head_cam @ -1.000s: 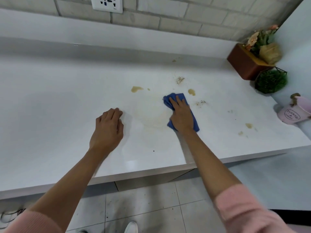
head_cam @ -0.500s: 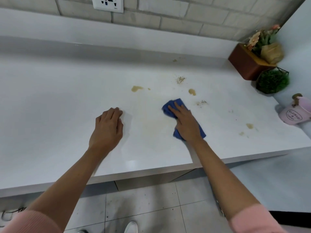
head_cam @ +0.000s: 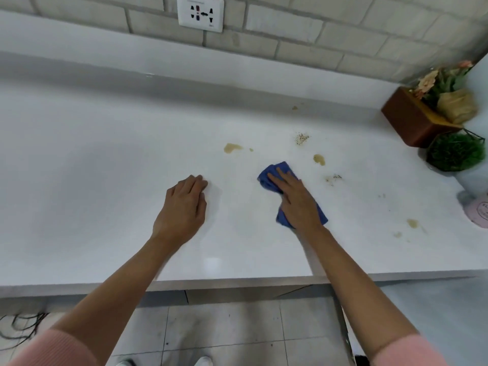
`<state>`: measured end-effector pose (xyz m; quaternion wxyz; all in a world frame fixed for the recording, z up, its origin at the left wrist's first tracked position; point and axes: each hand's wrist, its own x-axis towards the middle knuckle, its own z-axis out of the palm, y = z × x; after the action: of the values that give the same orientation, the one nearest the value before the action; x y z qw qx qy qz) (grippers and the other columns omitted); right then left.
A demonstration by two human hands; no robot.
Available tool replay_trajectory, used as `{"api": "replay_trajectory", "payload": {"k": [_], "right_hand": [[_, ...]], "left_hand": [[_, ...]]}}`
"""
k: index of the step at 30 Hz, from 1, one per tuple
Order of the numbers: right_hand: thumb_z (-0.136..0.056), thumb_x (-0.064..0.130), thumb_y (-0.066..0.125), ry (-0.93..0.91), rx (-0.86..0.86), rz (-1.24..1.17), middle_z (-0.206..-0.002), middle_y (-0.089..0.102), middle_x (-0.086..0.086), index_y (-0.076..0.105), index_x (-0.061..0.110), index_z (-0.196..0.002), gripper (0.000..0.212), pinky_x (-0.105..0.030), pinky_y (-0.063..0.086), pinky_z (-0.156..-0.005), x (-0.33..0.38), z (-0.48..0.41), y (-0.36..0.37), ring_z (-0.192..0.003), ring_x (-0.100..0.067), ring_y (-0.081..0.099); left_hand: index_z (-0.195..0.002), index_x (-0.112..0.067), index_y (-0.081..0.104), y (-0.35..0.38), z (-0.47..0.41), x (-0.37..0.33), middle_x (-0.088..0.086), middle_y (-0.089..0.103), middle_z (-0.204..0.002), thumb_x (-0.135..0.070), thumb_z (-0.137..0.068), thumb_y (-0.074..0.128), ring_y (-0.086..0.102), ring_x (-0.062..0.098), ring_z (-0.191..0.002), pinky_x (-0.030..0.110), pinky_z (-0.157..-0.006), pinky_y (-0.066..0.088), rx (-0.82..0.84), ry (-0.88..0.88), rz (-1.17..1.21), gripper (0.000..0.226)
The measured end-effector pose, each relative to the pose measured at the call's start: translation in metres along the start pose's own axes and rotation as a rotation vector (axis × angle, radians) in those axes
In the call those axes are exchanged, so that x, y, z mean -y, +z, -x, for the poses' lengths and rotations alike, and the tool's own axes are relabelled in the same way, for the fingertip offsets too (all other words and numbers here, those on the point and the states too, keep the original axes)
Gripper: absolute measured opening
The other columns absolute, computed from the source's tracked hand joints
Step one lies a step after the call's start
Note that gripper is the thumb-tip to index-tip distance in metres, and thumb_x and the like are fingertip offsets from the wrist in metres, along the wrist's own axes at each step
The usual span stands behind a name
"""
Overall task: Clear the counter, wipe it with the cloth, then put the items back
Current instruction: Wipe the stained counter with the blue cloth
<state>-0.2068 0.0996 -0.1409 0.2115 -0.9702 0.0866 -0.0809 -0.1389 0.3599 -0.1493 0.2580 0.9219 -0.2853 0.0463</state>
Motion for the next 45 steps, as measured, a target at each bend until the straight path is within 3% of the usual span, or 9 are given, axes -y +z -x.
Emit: {"api": "replay_trajectory", "payload": {"k": [6, 11, 14, 23, 29, 33, 37, 40, 45], "right_hand": [[-0.092, 0.005, 0.040, 0.132, -0.008, 0.134, -0.159, 0.015, -0.003, 0.021, 0.017, -0.149, 0.061, -0.036, 0.015, -0.118, 0.031, -0.121, 0.028, -0.146, -0.026, 0.015], [-0.087, -0.011, 0.040, -0.178, 0.138, 0.012, -0.156, 0.023, -0.008, 0.032, 0.011, -0.145, 0.062, -0.026, 0.006, -0.116, 0.052, -0.101, 0.034, -0.145, -0.025, 0.020], [-0.087, -0.016, 0.033, -0.336, 0.175, -0.038, -0.153, 0.031, -0.010, 0.041, 0.010, -0.140, 0.060, -0.033, 0.013, -0.120, 0.034, -0.052, 0.022, -0.144, -0.024, 0.023], [-0.088, -0.003, 0.042, -0.038, 0.040, 0.158, -0.157, 0.022, -0.009, 0.030, 0.015, -0.146, 0.062, -0.040, 0.024, -0.112, 0.025, -0.139, 0.021, -0.140, -0.028, 0.030], [-0.082, -0.013, 0.037, -0.334, 0.133, 0.034, -0.155, 0.029, -0.005, 0.039, 0.017, -0.142, 0.068, -0.028, 0.012, -0.115, 0.067, -0.106, 0.045, -0.143, -0.023, 0.026], [-0.084, -0.015, 0.032, -0.466, 0.193, -0.021, -0.151, 0.035, -0.003, 0.046, 0.017, -0.138, 0.065, -0.024, 0.010, -0.114, 0.038, -0.048, 0.027, -0.142, -0.019, 0.026], [-0.090, -0.009, 0.035, -0.221, 0.091, 0.049, -0.155, 0.026, -0.003, 0.044, 0.022, -0.139, 0.059, -0.041, 0.014, -0.119, 0.002, -0.071, 0.007, -0.145, -0.026, 0.018], [-0.090, -0.005, 0.038, -0.057, 0.020, 0.136, -0.158, 0.019, -0.008, 0.038, 0.023, -0.143, 0.060, -0.044, 0.022, -0.114, 0.003, -0.107, 0.014, -0.144, -0.035, 0.016], [-0.084, -0.008, 0.043, -0.109, 0.089, 0.045, -0.157, 0.021, -0.010, 0.037, 0.017, -0.143, 0.065, -0.042, 0.012, -0.115, 0.025, -0.122, 0.024, -0.144, -0.030, 0.021]], "left_hand": [[-0.124, -0.010, 0.050, 0.003, -0.003, 0.002, 0.004, 0.051, -0.127, -0.012, -0.093, 0.040, 0.045, 0.023, -0.121, 0.035, -0.103, 0.029, -0.003, 0.007, -0.028, 0.033], [-0.125, -0.009, 0.050, 0.005, -0.002, 0.002, 0.006, 0.052, -0.128, -0.012, -0.094, 0.040, 0.047, 0.025, -0.120, 0.037, -0.101, 0.031, -0.002, 0.007, -0.046, 0.032], [-0.127, -0.010, 0.048, 0.005, -0.002, 0.002, 0.005, 0.050, -0.131, -0.012, -0.095, 0.039, 0.043, 0.024, -0.127, 0.036, -0.103, 0.030, 0.005, -0.001, -0.053, 0.034], [-0.129, -0.011, 0.047, 0.005, -0.002, 0.001, 0.004, 0.048, -0.131, -0.013, -0.095, 0.036, 0.040, 0.022, -0.128, 0.035, -0.104, 0.029, 0.015, -0.007, -0.068, 0.035], [-0.128, -0.009, 0.048, 0.004, -0.003, 0.001, 0.006, 0.050, -0.132, -0.012, -0.095, 0.039, 0.042, 0.024, -0.127, 0.037, -0.103, 0.032, 0.015, 0.001, -0.066, 0.035], [-0.127, -0.010, 0.049, 0.004, -0.003, 0.001, 0.005, 0.050, -0.131, -0.011, -0.094, 0.040, 0.042, 0.023, -0.126, 0.036, -0.102, 0.032, 0.011, 0.006, -0.060, 0.034], [-0.126, -0.012, 0.048, 0.003, -0.002, 0.000, 0.002, 0.048, -0.131, -0.012, -0.094, 0.039, 0.040, 0.021, -0.127, 0.035, -0.103, 0.030, 0.014, -0.002, -0.046, 0.034], [-0.126, -0.013, 0.047, 0.003, -0.002, 0.000, 0.001, 0.048, -0.131, -0.013, -0.094, 0.038, 0.040, 0.020, -0.126, 0.034, -0.103, 0.028, 0.015, 0.006, -0.050, 0.033], [-0.124, -0.010, 0.049, 0.003, -0.003, -0.001, 0.004, 0.049, -0.129, -0.012, -0.093, 0.039, 0.044, 0.023, -0.119, 0.036, -0.100, 0.030, 0.006, 0.009, -0.064, 0.033]]}}
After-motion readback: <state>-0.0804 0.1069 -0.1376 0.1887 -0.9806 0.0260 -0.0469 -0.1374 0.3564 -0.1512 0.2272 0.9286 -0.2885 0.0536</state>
